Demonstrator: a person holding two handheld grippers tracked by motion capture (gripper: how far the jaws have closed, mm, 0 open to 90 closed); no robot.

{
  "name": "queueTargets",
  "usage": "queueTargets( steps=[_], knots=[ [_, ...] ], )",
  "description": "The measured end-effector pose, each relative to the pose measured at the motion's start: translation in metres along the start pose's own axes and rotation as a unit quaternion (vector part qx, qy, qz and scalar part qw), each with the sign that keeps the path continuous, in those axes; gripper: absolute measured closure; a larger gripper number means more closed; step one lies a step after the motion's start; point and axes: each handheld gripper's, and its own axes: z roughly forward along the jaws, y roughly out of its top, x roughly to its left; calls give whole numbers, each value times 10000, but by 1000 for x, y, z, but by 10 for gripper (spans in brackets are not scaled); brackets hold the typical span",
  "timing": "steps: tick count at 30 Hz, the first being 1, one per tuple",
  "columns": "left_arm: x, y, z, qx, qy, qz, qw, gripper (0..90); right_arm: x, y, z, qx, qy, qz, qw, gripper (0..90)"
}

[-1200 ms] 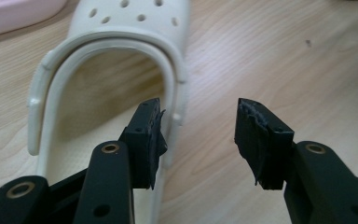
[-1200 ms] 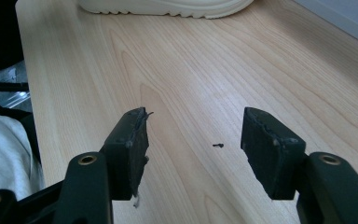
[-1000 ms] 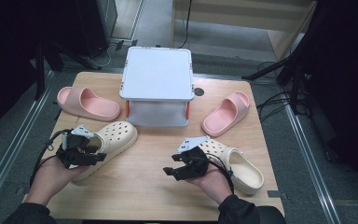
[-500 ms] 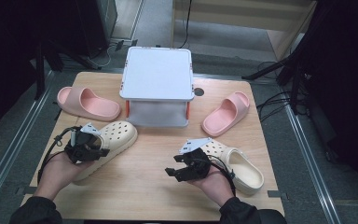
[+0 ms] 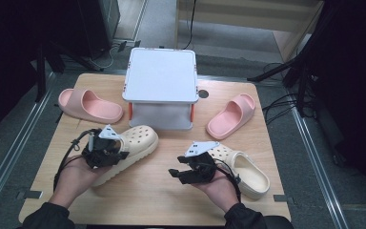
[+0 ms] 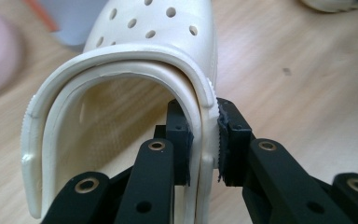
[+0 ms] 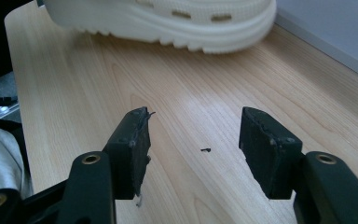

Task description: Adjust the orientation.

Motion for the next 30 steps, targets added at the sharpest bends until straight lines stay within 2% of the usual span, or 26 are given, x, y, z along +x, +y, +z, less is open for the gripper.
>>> queueTargets(
  steps=[4,6,10,12,13,14,18,20,22,23,24,25,27,28,30],
  knots=[
    [-15,5,13,81,-104,26,9999,770,-1,1,2,1,-48,23,10000,451],
    [-21,7,18,107,-63,85,9999,770,-1,2,4,-23,-76,-7,10000,461],
    [-30,7,28,204,-156,182,9995,768,-3,4,10,-29,-137,-27,9999,535],
    [-32,6,32,261,-215,186,9993,764,-6,9,17,-36,-85,123,9999,609],
    [-32,6,32,261,-215,186,9993,761,-6,9,17,-36,-85,123,9999,609],
    [-32,5,33,313,-286,170,9990,757,-6,12,22,-3,-142,140,9998,667],
    [-31,4,34,297,-449,258,9982,741,-7,16,30,111,-202,118,9997,709],
    [-29,3,30,292,-533,238,9979,676,-10,20,37,157,-190,234,9994,757],
    [-27,3,24,303,-615,207,9974,661,-12,22,41,173,-172,307,9992,785],
    [-27,3,24,303,-615,207,9974,667,-12,22,41,173,-172,307,9992,785],
    [-24,1,15,293,-635,256,9972,684,-14,23,45,161,-168,348,9991,818],
    [-24,1,15,293,-635,256,9972,693,-14,24,47,216,-140,441,9987,829],
    [-18,-2,-2,174,-660,205,9975,729,-14,25,51,285,-125,509,9982,845],
    [-18,-2,-2,174,-660,205,9975,754,-13,25,52,310,-136,507,9981,849],
    [-8,-6,-15,135,-537,177,9983,783,-12,26,54,314,-151,455,9984,851]
  ],
)
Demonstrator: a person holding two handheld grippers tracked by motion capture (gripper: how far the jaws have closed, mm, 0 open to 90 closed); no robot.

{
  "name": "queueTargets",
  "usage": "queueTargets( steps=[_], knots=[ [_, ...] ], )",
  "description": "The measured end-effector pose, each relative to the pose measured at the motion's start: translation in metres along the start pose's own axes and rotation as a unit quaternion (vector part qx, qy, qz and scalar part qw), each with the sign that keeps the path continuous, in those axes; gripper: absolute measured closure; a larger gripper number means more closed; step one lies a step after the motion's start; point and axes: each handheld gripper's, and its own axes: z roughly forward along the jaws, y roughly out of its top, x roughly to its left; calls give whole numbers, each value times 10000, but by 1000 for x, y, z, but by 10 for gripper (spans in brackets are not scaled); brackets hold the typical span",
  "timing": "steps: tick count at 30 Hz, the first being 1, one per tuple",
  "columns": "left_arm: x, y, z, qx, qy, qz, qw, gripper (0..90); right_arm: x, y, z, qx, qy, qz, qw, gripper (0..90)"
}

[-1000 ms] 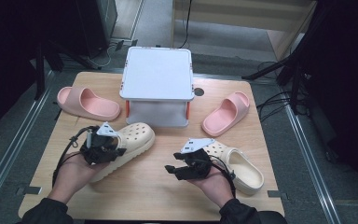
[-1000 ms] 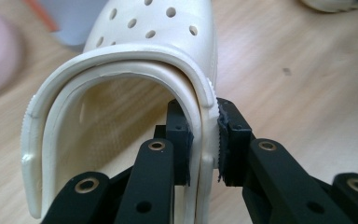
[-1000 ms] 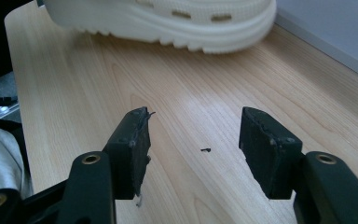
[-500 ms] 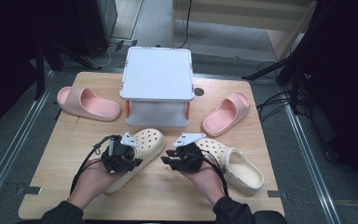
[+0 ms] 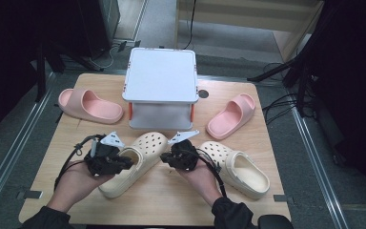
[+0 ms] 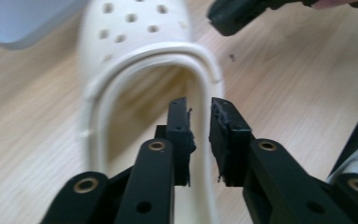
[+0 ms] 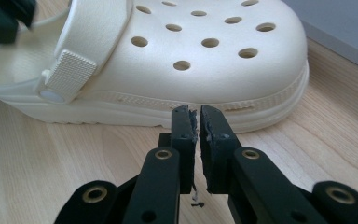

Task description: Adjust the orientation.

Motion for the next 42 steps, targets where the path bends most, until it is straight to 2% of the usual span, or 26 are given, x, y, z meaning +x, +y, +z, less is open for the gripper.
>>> queueTargets(
  steps=[1,2,6,8,9,10,11,12,13,15,16,18,19,20,23,27,28,34,42],
  knots=[
    [0,0,0,0,0,0,10000,803,0,0,0,0,0,0,10000,851],
    [9,-5,-4,-2,52,-103,9999,817,1,1,2,15,0,-54,10000,870],
    [26,-15,-9,35,92,-293,9995,838,3,2,3,68,4,-100,9999,900],
    [36,-20,-9,51,163,-459,9988,852,5,2,4,94,6,-77,9999,900],
    [36,-20,-9,51,163,-459,9988,855,5,2,4,94,6,-77,9999,900],
    [45,-26,-8,78,261,-558,9981,856,6,3,6,118,8,-130,9998,900],
    [45,-26,-8,78,261,-558,9981,856,6,3,6,118,8,-130,9998,900],
    [54,-31,-4,76,297,-678,9972,856,7,4,8,139,8,-197,9997,900],
    [58,-33,-1,78,298,-704,9970,856,7,4,9,147,16,-215,9997,900],
    [62,-35,3,89,299,-768,9966,856,7,4,11,200,21,-197,9996,900],
    [68,-38,11,202,209,-891,9956,859,8,4,12,222,41,-198,9995,900],
    [71,-40,19,257,120,-1044,9941,869,8,4,14,264,38,-218,9994,896],
    [74,-41,21,296,66,-1067,9938,876,7,4,15,270,43,-228,9994,891],
    [74,-41,24,293,20,-1115,9933,876,7,4,16,274,39,-236,9993,882],
    [73,-42,27,347,3,-1070,9937,884,6,4,18,282,2,-251,9993,873],
    [72,-43,27,336,-51,-1108,9933,888,5,4,18,276,-10,-247,9993,874],
    [72,-43,27,337,-117,-1111,9932,888,5,4,18,272,-26,-264,9993,874],
    [64,-43,30,368,-324,-958,9942,889,3,6,18,276,-165,-301,9990,874],
    [54,-42,34,336,-467,-922,9941,889,-2,9,19,258,-299,-304,9988,875]
  ],
)
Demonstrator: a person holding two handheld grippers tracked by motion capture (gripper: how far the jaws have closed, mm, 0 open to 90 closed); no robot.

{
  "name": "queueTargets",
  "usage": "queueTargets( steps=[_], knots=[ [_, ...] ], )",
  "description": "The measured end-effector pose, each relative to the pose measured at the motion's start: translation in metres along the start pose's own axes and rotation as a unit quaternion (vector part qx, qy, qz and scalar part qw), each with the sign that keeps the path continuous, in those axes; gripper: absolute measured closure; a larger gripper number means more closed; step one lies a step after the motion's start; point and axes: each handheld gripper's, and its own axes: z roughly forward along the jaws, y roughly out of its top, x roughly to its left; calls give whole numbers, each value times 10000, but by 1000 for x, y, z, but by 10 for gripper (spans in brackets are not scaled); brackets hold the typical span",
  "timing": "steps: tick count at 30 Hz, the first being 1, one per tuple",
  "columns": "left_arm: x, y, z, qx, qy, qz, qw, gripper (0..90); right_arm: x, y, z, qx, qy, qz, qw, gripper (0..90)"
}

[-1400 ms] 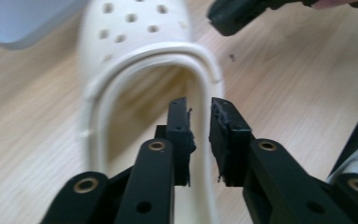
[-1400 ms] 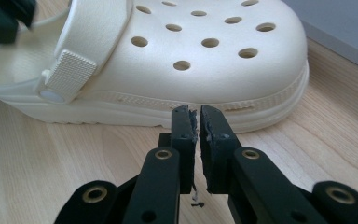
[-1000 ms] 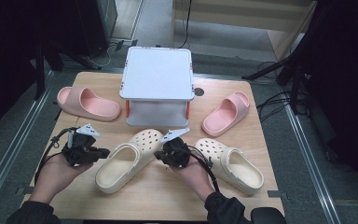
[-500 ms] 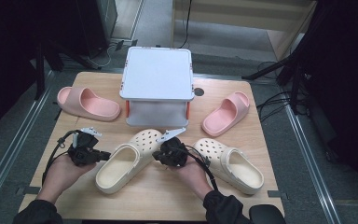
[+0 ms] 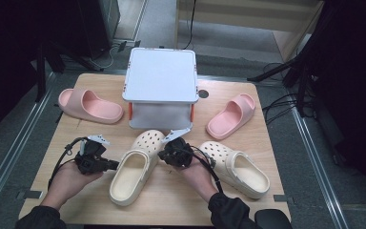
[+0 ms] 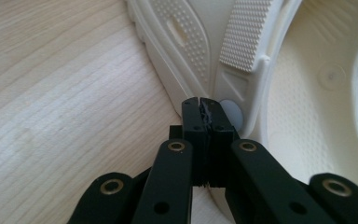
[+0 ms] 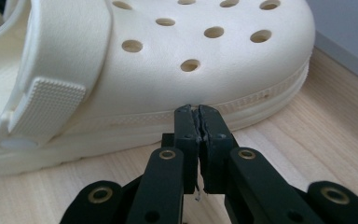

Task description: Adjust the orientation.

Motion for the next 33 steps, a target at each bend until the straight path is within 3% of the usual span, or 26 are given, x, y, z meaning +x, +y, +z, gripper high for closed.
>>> queueTargets(
  steps=[10,15,18,22,25,30,33],
  knots=[
    [-15,3,11,137,-190,283,9993,882,-7,3,3,-67,-119,146,9998,876],
    [-11,5,11,39,-172,256,9995,811,-10,2,2,-80,-88,159,9998,857],
    [-2,4,5,-189,-126,157,9996,741,-10,2,-10,-170,-101,131,9997,824],
    [3,2,0,-283,-12,107,9995,678,-11,3,-23,-297,103,198,9993,763],
    [8,3,-3,-392,105,61,9992,606,-11,-2,-39,-346,243,111,9990,681],
    [9,6,-6,-499,151,67,9986,498,-10,-11,-59,-407,399,144,9983,631],
    [9,7,-6,-546,198,73,9983,477,-9,-17,-73,-437,369,126,9983,616]
  ],
)
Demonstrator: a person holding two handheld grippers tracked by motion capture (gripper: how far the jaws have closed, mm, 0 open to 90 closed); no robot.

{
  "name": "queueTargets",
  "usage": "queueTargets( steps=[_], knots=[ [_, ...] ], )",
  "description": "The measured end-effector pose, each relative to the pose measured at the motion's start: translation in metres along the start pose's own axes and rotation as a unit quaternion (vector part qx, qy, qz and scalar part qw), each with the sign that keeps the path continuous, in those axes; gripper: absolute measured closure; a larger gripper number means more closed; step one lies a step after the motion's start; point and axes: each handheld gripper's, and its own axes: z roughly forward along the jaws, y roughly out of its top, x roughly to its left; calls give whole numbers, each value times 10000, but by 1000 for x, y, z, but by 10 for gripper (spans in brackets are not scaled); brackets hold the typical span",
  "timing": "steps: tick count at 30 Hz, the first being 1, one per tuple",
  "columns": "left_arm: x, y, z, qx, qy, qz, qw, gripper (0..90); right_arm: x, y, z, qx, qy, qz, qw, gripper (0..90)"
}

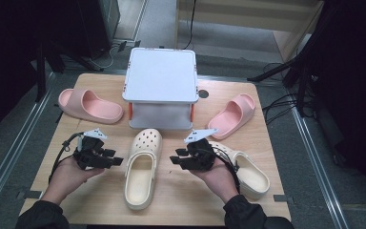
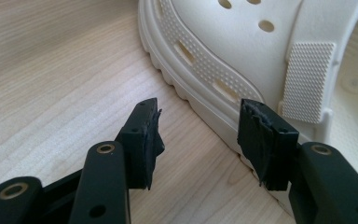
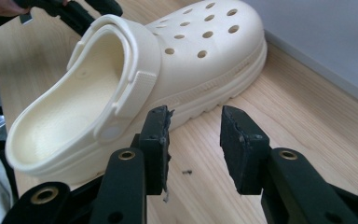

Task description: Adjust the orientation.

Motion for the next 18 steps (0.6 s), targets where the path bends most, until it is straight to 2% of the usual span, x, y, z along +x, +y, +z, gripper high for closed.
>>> queueTargets(
  steps=[4,6,10,11,12,14,18],
  knots=[
    [2,5,2,29,-44,30,10000,465,-1,-9,-12,39,-113,-23,9999,604],
    [5,9,3,-28,-110,40,9999,454,-4,-19,-23,41,-172,50,9998,595],
    [7,13,3,-92,-151,84,9998,443,-5,-27,-36,26,-248,94,9996,590],
    [8,16,3,-124,-182,106,9997,445,-4,-32,-45,21,-317,123,9994,591],
    [8,16,3,-124,-182,106,9997,448,-4,-32,-45,21,-317,123,9994,591],
    [10,18,2,-153,-184,143,9996,449,-4,-39,-56,-3,-427,122,9990,591],
    [13,23,2,-151,-230,109,9996,457,-7,-57,-80,-53,-619,247,9978,591]
  ],
)
